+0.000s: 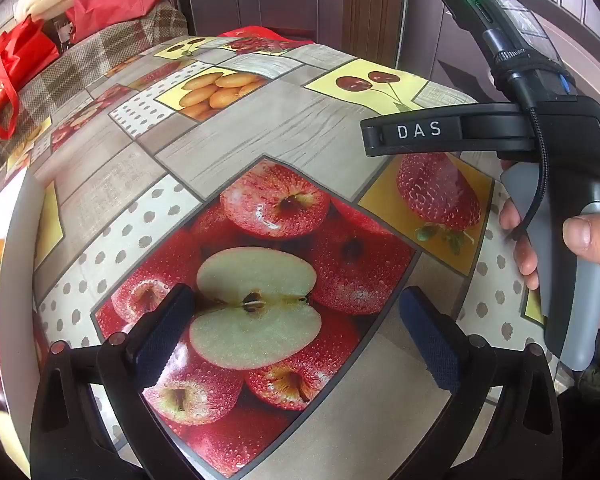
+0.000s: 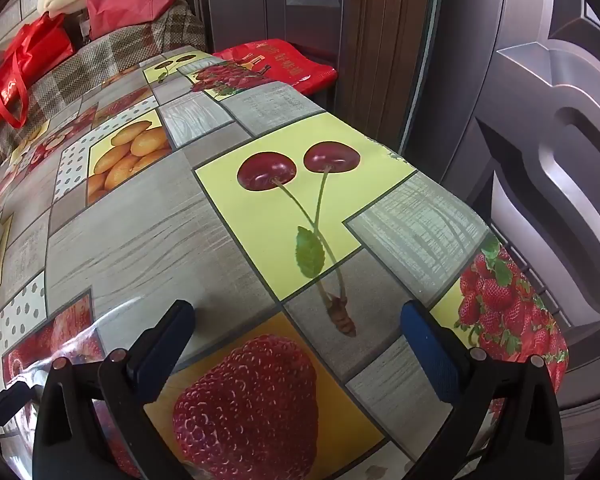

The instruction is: Organize soft objects

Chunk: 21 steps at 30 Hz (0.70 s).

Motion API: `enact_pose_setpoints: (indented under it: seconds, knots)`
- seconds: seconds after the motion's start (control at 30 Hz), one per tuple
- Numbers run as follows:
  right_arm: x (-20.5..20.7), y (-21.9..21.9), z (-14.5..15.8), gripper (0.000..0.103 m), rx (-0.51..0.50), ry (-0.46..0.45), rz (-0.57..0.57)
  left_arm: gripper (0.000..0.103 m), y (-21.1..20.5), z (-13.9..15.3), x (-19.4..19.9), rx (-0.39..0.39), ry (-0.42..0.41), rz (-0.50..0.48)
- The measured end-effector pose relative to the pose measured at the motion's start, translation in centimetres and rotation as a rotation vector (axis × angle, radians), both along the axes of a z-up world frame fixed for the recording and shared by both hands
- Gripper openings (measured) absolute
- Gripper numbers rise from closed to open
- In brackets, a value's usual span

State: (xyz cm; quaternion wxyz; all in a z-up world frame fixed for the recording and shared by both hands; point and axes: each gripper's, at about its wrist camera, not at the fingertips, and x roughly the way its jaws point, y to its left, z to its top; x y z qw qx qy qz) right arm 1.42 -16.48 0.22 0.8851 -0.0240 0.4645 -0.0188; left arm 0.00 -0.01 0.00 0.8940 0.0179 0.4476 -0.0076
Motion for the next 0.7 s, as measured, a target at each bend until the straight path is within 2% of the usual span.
enact_pose_setpoints:
  seconds: [0.7]
  knots:
    - [0.04,0.39,-0.02,0.103,0.001,0.001,0.021,0.102,0.0,0.0,0.0,-0.001,-0.001,0.0]
